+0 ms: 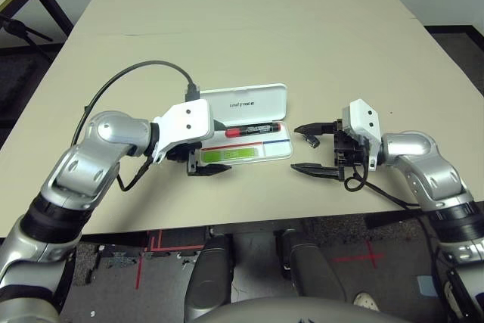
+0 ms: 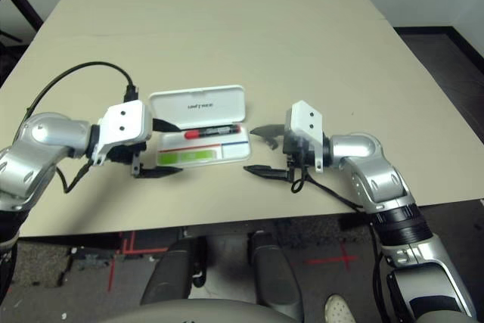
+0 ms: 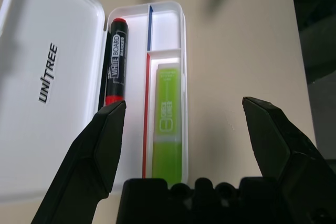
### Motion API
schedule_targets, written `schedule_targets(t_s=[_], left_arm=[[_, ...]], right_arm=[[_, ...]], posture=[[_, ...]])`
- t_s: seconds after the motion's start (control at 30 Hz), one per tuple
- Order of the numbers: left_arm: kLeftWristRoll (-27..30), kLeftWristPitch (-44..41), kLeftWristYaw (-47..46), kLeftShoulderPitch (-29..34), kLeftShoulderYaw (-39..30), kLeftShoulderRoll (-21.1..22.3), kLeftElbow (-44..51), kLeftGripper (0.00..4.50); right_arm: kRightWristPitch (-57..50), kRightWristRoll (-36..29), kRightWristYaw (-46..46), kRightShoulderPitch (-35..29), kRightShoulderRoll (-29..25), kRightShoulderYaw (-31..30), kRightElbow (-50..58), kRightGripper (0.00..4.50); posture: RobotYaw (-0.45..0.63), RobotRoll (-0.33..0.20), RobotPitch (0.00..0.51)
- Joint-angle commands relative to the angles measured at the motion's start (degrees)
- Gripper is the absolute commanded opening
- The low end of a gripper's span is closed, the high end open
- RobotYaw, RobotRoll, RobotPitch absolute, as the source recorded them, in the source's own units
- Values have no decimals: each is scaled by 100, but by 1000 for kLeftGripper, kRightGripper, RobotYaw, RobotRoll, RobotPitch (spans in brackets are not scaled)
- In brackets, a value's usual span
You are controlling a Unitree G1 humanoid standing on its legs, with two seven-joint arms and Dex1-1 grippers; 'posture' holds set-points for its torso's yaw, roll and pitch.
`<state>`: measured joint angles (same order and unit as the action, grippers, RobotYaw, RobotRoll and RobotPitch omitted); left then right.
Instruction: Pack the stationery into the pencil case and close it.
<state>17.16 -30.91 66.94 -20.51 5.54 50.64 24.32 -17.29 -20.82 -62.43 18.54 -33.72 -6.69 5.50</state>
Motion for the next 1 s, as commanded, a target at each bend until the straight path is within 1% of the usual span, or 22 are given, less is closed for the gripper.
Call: schedule_targets(t_s=[0.03, 0.1, 0.2, 0.33, 0.47, 0.63, 0.8, 1.0], left_arm=[[324, 135, 37, 269, -335, 86, 288, 4464], [423, 171, -6, 365, -440, 55, 379, 4464], [631, 213, -3, 516, -555, 30, 532, 4464], [734, 415, 22, 676, -606, 14, 565, 4464], [775, 659, 84, 764, -631, 45, 506, 4464], [781, 801, 81, 790, -634, 142, 503, 4464], [740, 869, 21, 870, -582, 178, 546, 4464], [719, 832, -68, 855, -510, 177, 598, 4464]], right_arm=[[-541, -235, 658, -85, 82, 414, 512, 4500], [-900, -291, 1074, -101, 128, 584, 759, 4500], [-1499, -301, 1626, -168, 143, 678, 1166, 4500], [-2236, -202, 2405, -191, 234, 679, 1569, 4500], [-3001, -254, 2898, -192, 271, 618, 1883, 4500], [-4149, -438, 3224, 74, 261, 534, 2128, 4500], [-5025, -432, 3506, 510, 282, 458, 2042, 4500], [-5672, -444, 3617, 862, 305, 339, 1910, 4500]], posture=[[-2, 0, 181], [-4, 0, 183], [-11, 0, 190], [-20, 0, 194], [-17, 0, 195], [-10, 0, 194], [-2, 0, 191], [15, 0, 189]])
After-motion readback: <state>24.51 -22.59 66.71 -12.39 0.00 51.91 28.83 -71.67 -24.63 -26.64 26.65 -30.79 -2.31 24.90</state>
